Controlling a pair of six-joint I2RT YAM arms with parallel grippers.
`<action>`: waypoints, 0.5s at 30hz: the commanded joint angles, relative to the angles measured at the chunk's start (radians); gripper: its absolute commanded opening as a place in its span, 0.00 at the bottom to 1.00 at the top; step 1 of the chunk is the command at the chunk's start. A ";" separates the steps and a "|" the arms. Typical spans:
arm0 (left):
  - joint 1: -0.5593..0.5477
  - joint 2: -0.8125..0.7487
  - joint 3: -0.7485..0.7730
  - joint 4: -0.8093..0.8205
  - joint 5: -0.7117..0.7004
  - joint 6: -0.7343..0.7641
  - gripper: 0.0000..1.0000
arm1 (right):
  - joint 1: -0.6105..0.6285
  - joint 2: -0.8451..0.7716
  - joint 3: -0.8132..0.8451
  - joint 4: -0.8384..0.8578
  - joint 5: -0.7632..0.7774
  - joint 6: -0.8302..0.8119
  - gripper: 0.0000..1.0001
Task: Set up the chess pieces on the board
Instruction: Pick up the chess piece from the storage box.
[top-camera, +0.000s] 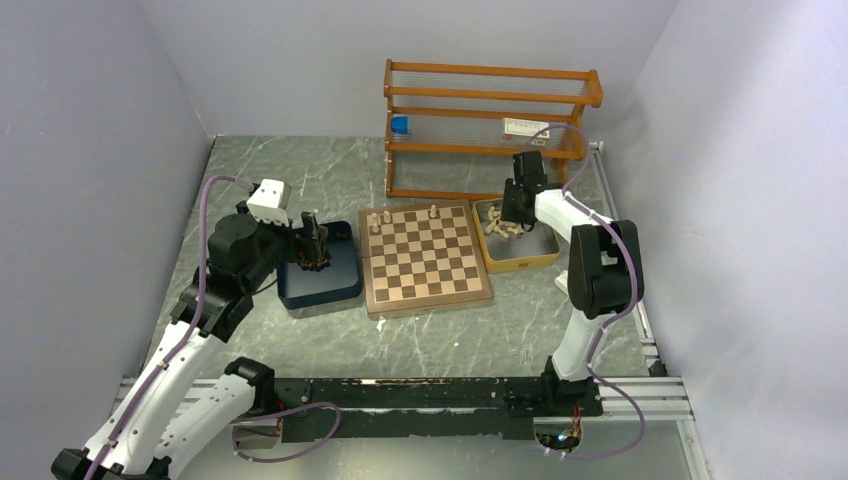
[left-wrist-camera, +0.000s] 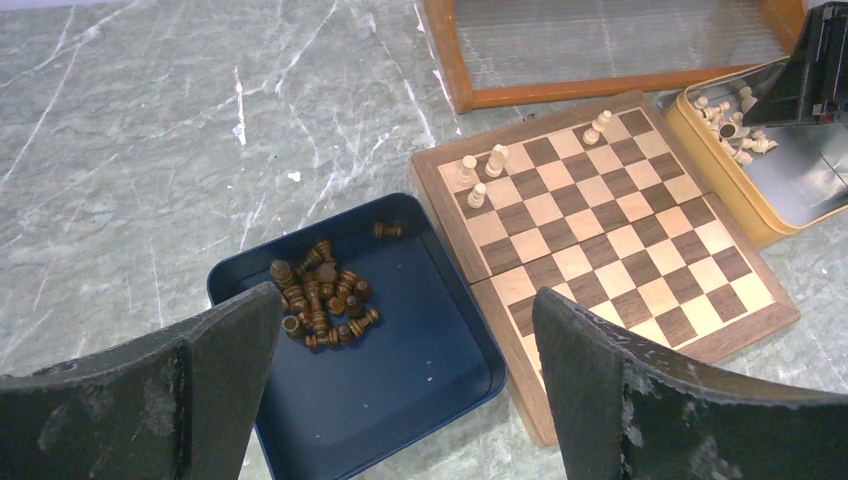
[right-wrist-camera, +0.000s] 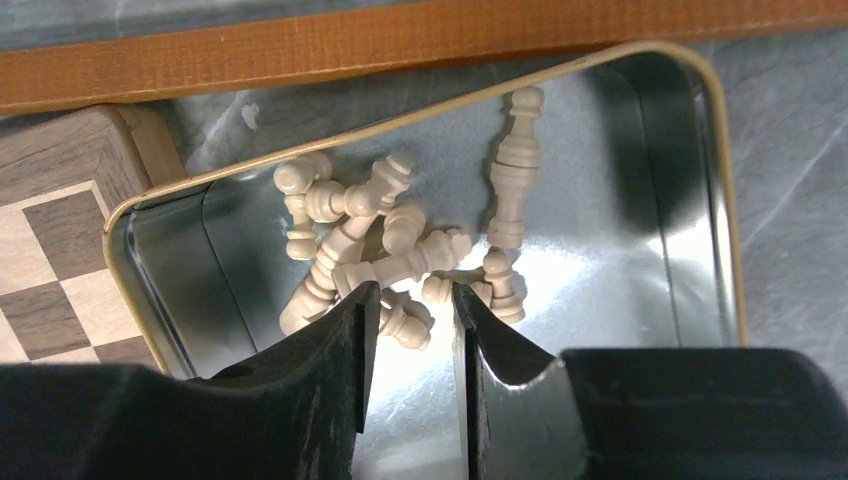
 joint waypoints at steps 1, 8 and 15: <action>-0.006 -0.004 0.015 0.013 0.015 0.009 1.00 | -0.006 -0.016 -0.034 0.044 -0.040 0.119 0.37; -0.006 -0.005 0.015 0.011 0.016 0.009 1.00 | -0.006 -0.020 -0.073 0.114 -0.052 0.272 0.40; -0.006 -0.012 0.015 0.010 0.012 0.010 1.00 | -0.005 -0.059 -0.083 0.136 -0.061 0.254 0.41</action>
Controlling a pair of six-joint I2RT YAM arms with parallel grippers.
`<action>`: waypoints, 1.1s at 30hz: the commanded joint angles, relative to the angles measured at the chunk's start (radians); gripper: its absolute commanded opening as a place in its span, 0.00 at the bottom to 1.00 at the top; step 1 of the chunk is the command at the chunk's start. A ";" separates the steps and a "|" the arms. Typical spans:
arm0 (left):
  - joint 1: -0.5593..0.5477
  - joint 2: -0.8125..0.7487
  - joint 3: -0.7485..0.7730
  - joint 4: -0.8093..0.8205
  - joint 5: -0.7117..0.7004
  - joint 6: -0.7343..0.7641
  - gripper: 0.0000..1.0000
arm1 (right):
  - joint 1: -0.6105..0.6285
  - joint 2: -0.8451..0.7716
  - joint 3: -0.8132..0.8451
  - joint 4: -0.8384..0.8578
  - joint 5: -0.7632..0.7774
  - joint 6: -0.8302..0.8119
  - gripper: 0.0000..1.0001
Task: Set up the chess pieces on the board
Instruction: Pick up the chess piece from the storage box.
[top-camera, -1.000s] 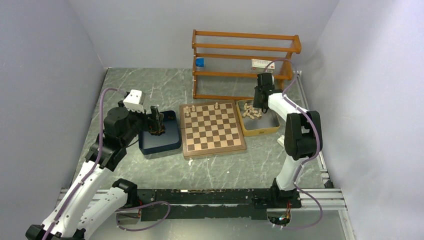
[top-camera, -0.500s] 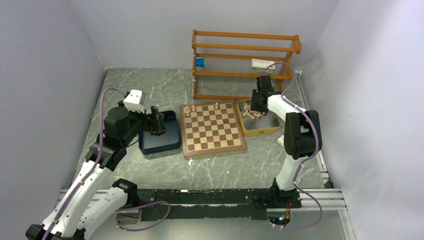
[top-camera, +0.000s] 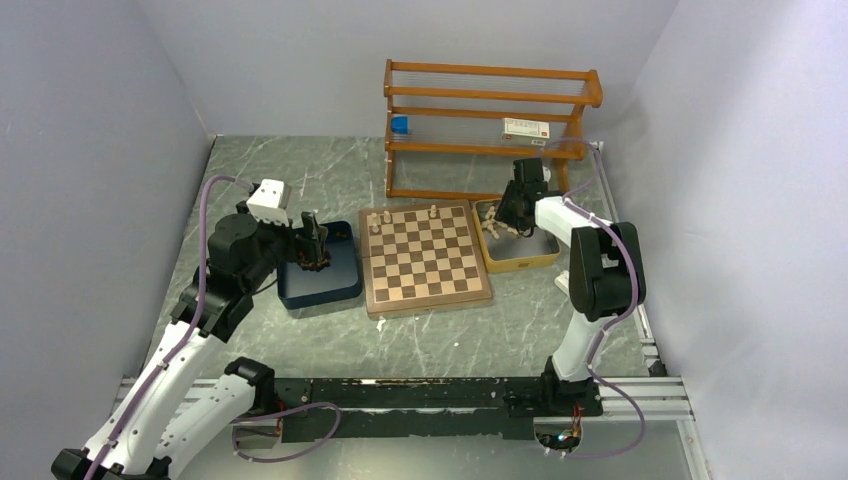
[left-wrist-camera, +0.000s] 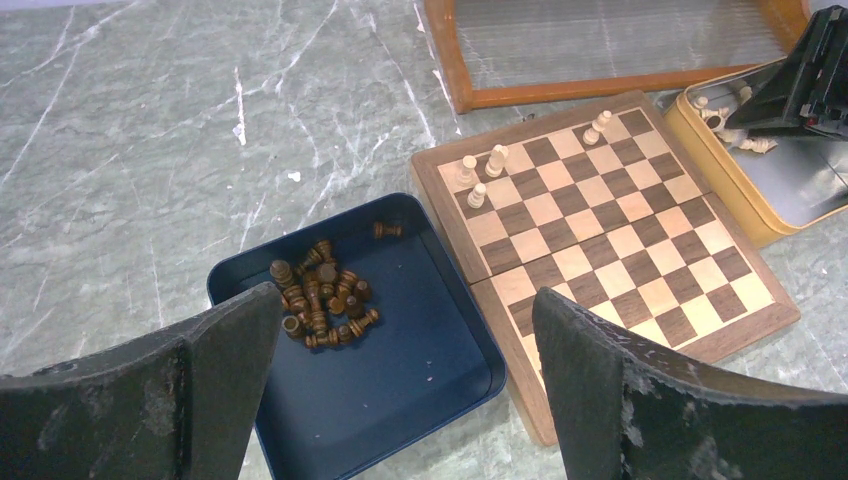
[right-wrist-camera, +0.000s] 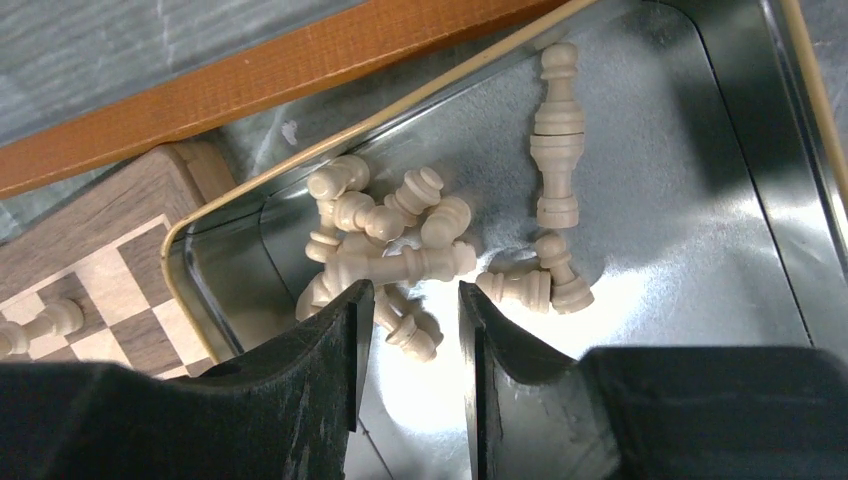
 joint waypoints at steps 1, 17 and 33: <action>-0.006 -0.012 0.015 0.010 0.012 0.009 1.00 | 0.000 -0.040 0.012 0.027 -0.008 -0.046 0.41; -0.006 -0.010 0.015 0.010 0.014 0.009 1.00 | 0.025 -0.018 0.034 0.040 -0.099 -0.101 0.40; -0.006 0.003 0.015 0.013 0.021 0.008 1.00 | 0.045 -0.122 -0.116 0.199 -0.194 -0.797 0.40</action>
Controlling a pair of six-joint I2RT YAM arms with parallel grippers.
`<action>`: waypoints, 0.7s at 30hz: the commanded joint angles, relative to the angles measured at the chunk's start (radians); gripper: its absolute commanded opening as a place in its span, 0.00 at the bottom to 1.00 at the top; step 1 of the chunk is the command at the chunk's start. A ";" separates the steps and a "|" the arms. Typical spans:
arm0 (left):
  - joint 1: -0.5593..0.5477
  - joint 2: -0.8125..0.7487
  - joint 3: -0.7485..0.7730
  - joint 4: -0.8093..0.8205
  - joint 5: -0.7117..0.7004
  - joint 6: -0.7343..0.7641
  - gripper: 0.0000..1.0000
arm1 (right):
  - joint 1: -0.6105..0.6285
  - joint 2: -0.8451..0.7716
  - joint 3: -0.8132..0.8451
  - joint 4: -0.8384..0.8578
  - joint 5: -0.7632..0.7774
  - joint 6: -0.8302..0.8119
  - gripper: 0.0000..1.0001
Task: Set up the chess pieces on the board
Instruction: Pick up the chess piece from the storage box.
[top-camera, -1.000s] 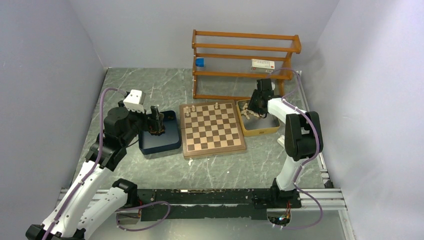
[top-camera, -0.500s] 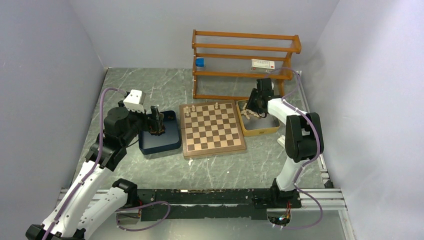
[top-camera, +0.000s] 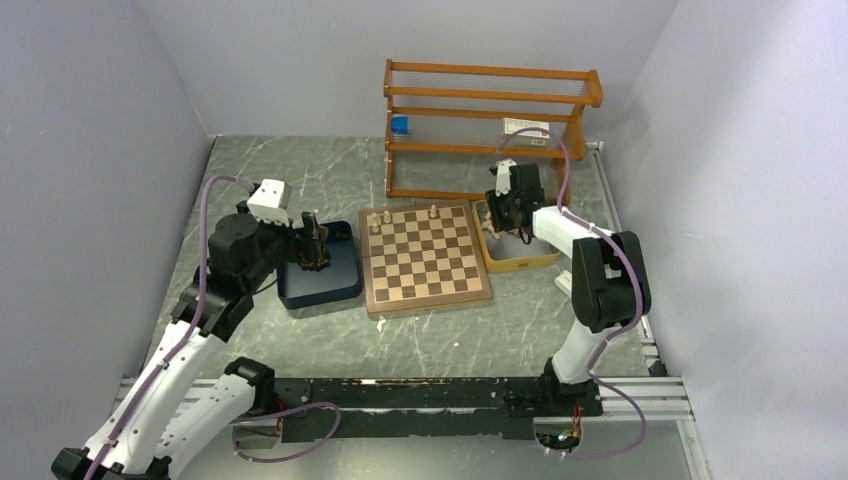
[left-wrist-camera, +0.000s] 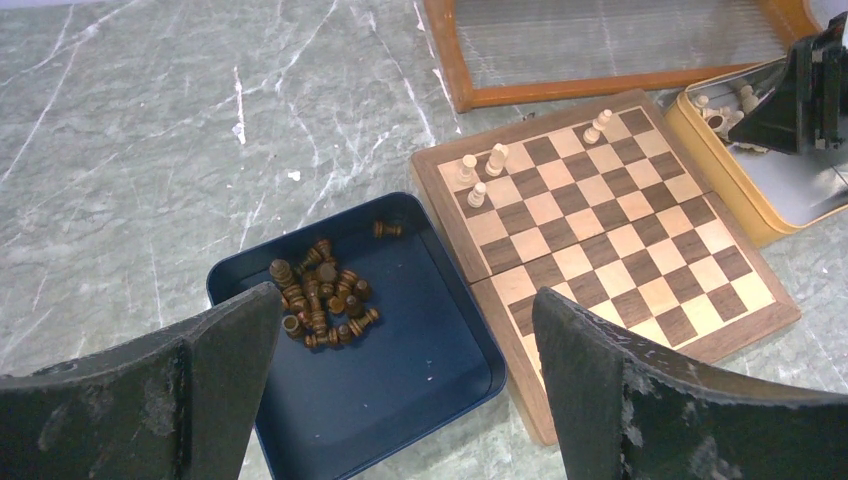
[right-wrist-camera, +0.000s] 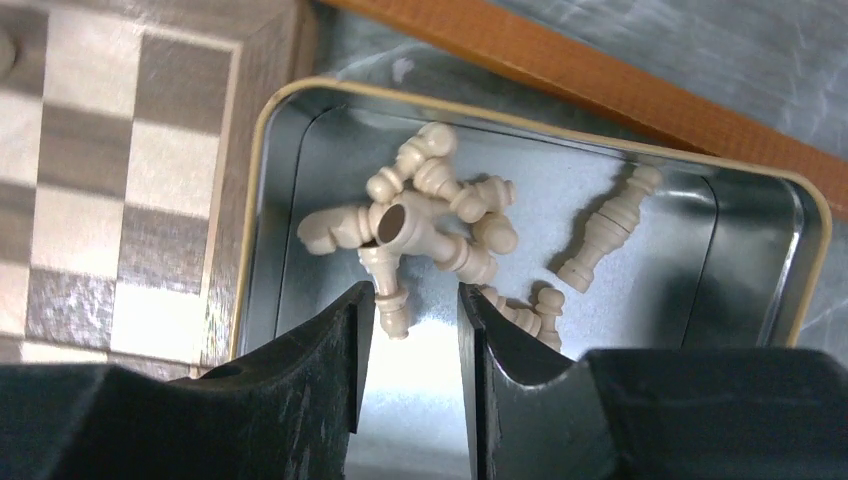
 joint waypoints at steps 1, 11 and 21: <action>-0.006 0.002 0.015 0.012 0.021 0.009 1.00 | 0.002 -0.049 -0.036 0.093 -0.105 -0.213 0.40; -0.005 0.008 0.017 0.011 0.012 0.010 1.00 | 0.014 0.022 0.011 0.081 -0.118 -0.274 0.41; -0.005 0.011 0.017 0.011 0.011 0.011 1.00 | 0.055 0.087 0.039 0.085 0.007 -0.339 0.40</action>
